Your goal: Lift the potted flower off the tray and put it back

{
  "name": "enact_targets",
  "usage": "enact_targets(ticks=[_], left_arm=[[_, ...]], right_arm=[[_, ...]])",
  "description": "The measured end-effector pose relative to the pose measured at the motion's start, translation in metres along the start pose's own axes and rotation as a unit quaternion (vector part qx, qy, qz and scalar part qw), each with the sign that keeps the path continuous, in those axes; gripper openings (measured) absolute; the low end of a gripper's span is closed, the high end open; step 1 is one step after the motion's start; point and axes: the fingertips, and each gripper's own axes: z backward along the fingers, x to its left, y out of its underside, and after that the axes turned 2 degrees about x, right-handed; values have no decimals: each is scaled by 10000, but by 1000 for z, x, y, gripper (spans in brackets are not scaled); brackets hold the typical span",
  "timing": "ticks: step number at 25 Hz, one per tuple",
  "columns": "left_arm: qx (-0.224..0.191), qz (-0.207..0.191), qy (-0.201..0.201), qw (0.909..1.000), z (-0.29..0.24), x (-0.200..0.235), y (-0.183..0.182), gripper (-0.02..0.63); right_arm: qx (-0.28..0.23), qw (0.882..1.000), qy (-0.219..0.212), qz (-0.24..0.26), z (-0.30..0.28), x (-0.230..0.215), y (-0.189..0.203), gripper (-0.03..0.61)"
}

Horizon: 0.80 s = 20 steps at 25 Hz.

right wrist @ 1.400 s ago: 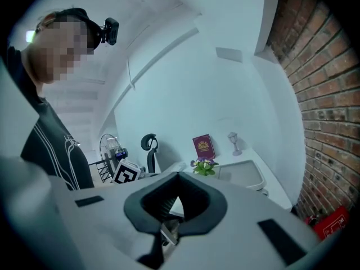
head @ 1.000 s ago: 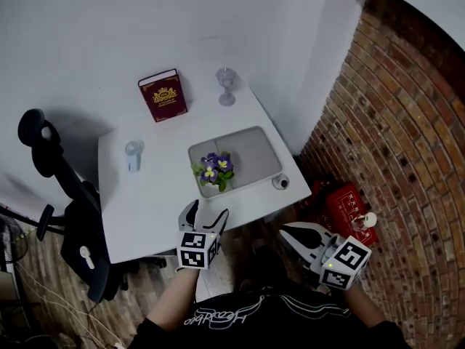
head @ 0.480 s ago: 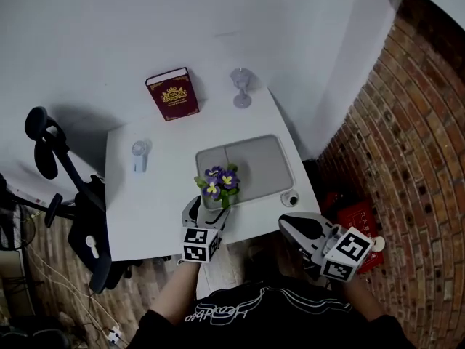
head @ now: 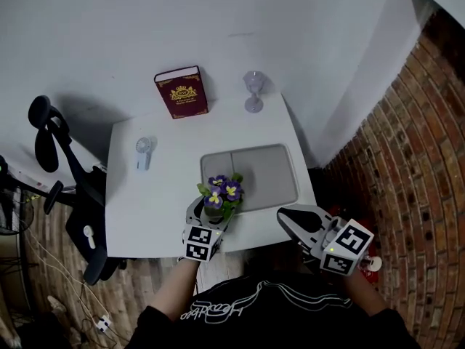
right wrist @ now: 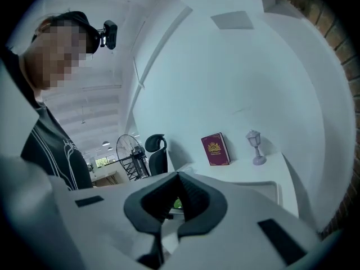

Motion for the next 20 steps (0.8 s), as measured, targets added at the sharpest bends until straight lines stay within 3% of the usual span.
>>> enact_targets(ticks=[13,20], left_arm=[[20,36,13,10000,2,-1,0,342],[-89,268,-41,9996,4,-2,-5,341]], right_arm=[[470,9978,-437,149,-31,-31,-1,2],[626,9957,-629,249,-43,-35,2,2]])
